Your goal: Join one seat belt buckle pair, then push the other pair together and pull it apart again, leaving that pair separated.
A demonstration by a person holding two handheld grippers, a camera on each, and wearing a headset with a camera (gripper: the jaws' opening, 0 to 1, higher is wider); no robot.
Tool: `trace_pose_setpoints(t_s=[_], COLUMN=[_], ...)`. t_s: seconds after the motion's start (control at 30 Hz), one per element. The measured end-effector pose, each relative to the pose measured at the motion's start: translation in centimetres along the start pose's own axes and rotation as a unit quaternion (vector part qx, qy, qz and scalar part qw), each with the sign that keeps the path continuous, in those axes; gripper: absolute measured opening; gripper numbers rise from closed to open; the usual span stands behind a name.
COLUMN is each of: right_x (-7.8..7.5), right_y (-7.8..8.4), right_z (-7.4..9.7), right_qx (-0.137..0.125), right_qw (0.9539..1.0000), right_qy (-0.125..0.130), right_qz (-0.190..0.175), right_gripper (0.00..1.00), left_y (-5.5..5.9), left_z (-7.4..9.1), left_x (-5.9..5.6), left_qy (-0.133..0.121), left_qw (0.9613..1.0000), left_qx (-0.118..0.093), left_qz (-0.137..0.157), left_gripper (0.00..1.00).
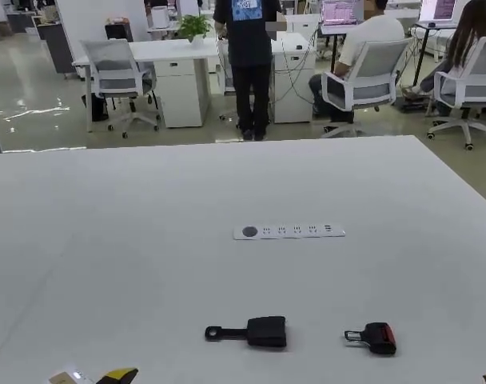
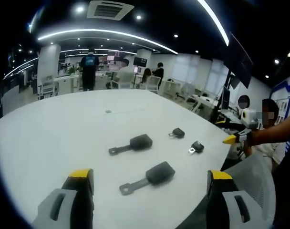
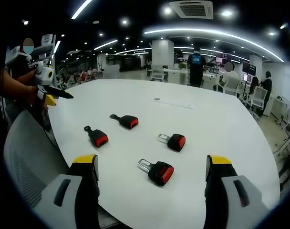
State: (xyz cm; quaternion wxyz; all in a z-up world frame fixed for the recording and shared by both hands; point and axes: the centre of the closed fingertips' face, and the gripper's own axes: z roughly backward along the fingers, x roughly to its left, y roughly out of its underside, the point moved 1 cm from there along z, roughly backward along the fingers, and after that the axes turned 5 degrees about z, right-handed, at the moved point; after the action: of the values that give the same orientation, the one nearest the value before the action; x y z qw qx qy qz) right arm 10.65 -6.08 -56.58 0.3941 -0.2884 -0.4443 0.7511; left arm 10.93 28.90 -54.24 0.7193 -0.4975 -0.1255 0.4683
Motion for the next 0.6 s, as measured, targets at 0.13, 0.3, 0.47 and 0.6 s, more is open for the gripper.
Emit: trace_pose_setpoints(t_s=[0.13, 0.3, 0.47, 0.6], right_x=[-0.3, -0.3, -0.6, -0.6], right_y=[-0.3, -0.7, -0.9, -0.7], right_z=[-0.2, -0.6, -0.9, -1.0], right_qx=[-0.006, -0.011, -0.013, -0.009], right_qw=[1.0, 0.9999, 0.9999, 0.9999], right_qy=[0.001, -0.001, -0.003, -0.006], right_qz=[-0.002, -0.005, -0.007, -0.007], right_gripper=[0.94, 0.95, 0.95, 0.95], left_y=[-0.4, -0.6, -0.9, -0.8], left_z=[0.0, 0.0, -0.1, -0.2], left_x=[0.1, 0.2, 0.3, 0.4], left_qy=[-0.002, -0.007, -0.01, -0.012], left_qw=[1.0, 0.9999, 0.9998, 0.9998], left_qx=[-0.007, -0.011, -0.016, -0.016], left_qz=[0.0, 0.0, -0.002, 0.001], left_gripper=[1.0, 1.0, 1.0, 1.0])
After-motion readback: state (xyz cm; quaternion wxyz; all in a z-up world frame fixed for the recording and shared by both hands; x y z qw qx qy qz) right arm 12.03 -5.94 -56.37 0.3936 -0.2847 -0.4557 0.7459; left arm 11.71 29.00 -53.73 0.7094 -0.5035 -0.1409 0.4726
